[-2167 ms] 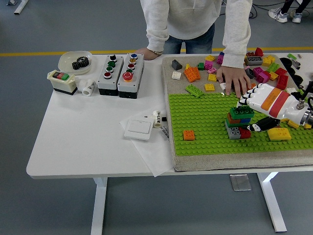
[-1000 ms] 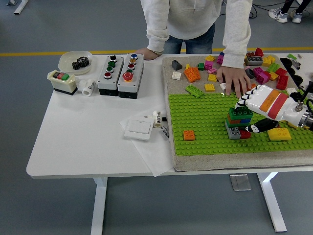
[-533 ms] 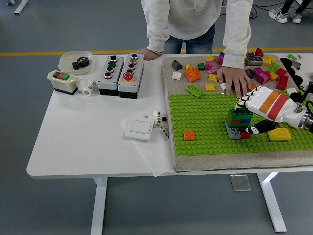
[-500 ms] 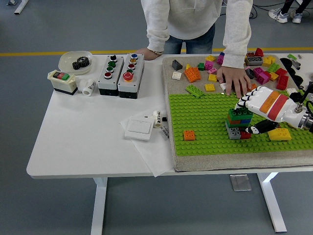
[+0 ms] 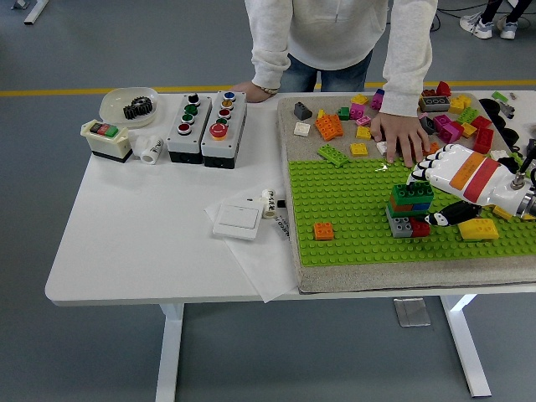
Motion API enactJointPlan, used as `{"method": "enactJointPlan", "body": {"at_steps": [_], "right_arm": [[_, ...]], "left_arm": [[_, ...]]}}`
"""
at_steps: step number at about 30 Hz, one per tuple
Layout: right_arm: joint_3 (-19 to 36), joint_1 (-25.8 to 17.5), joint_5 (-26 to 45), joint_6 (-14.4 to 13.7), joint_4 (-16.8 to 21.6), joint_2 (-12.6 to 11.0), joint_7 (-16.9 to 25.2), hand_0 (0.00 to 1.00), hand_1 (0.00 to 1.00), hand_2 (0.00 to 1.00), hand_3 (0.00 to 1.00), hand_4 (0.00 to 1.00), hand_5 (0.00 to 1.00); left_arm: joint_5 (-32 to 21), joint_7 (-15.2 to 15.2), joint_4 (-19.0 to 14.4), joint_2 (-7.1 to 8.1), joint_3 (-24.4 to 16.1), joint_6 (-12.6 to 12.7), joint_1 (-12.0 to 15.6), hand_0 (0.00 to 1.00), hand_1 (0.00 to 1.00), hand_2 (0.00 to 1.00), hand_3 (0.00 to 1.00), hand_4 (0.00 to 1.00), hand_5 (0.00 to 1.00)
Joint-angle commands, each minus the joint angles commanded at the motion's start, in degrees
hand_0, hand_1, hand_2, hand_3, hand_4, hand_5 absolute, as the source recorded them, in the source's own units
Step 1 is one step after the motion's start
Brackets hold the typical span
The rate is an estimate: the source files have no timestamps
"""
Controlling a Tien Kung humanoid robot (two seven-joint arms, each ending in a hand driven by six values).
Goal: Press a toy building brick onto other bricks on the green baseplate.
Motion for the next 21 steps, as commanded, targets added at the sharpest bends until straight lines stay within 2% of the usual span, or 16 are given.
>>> {"method": "enactJointPlan", "body": {"at_steps": [11, 15, 17, 21], "right_arm": [[3.81, -0.26, 1.4, 0.0, 1.83, -1.83, 0.0, 0.392, 0.534, 0.576, 0.567, 0.848, 0.467], [9.21, -1.8, 4.1, 0.0, 4.52, -3.58, 0.0, 0.392, 0.534, 0.576, 0.567, 0.848, 0.467], [11.97, -2.87, 6.04, 0.0, 6.08, -4.38, 0.0, 0.426, 0.533, 0.599, 0.577, 0.851, 0.47], [18.5, -5.09, 11.81, 1.91, 9.37, -5.79, 0.0, 0.426, 0.533, 0.599, 0.577, 0.851, 0.47]], "left_arm": [[-0.33, -0.09, 0.1, 0.04, 0.1, 0.07, 0.31, 0.715, 0.75, 0.752, 0.614, 0.678, 0.6], [-0.37, -0.16, 0.17, 0.02, 0.08, 0.13, 0.5, 0.715, 0.75, 0.752, 0.614, 0.678, 0.6], [-0.39, -0.2, 0.2, 0.01, 0.07, 0.16, 0.57, 0.718, 0.75, 0.752, 0.614, 0.677, 0.6], [-0.45, -0.26, 0.25, 0.01, 0.08, 0.2, 0.63, 0.718, 0.75, 0.752, 0.614, 0.677, 0.6]]}}
